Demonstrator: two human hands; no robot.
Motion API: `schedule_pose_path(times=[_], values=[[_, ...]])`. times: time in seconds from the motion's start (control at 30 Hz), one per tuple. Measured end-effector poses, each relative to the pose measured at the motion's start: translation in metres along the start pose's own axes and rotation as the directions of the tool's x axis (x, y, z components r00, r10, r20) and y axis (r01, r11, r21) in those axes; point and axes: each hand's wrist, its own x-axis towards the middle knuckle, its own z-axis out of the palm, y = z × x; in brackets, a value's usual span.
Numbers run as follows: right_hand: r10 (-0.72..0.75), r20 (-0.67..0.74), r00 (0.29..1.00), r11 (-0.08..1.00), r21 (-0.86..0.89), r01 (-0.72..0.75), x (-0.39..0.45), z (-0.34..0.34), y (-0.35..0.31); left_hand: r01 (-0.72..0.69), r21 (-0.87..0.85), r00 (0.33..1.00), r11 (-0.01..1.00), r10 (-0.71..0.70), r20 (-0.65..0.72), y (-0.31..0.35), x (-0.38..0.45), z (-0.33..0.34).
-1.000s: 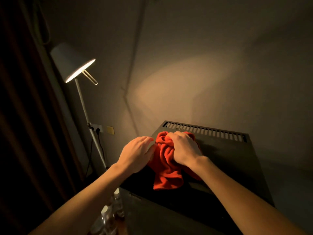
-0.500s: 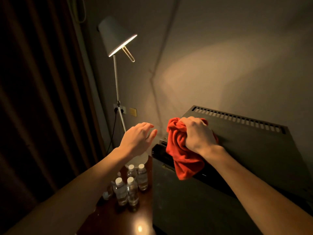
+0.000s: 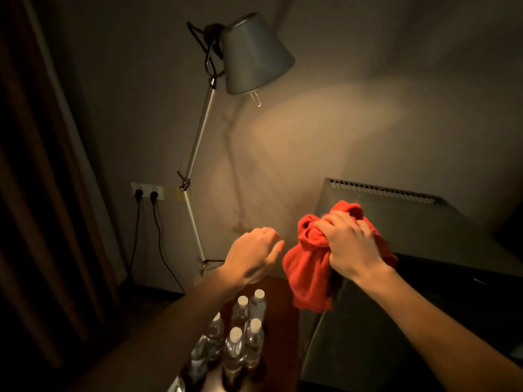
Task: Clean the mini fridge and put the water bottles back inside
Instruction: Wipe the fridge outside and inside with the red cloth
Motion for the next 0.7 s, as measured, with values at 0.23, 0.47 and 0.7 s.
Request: schedule_pose_path(times=[0.23, 0.47, 0.7], values=[[0.002, 0.076, 0.997, 0.981, -0.192, 0.013, -0.024, -0.003, -0.026, -0.094, -0.17, 0.994, 0.981, 0.102, 0.034, -0.012, -0.009, 0.024], [-0.208, 0.047, 0.977, 0.915, -0.343, 0.212, -0.037, 0.026, -0.028, -0.123, -0.217, 0.988, 0.968, 0.14, 0.065, -0.028, -0.004, 0.058], [-0.252, 0.152, 0.956, 0.854, -0.431, 0.293, -0.025, 0.064, -0.027, -0.112, -0.222, 0.989, 0.969, 0.131, 0.072, -0.044, 0.023, 0.087]])
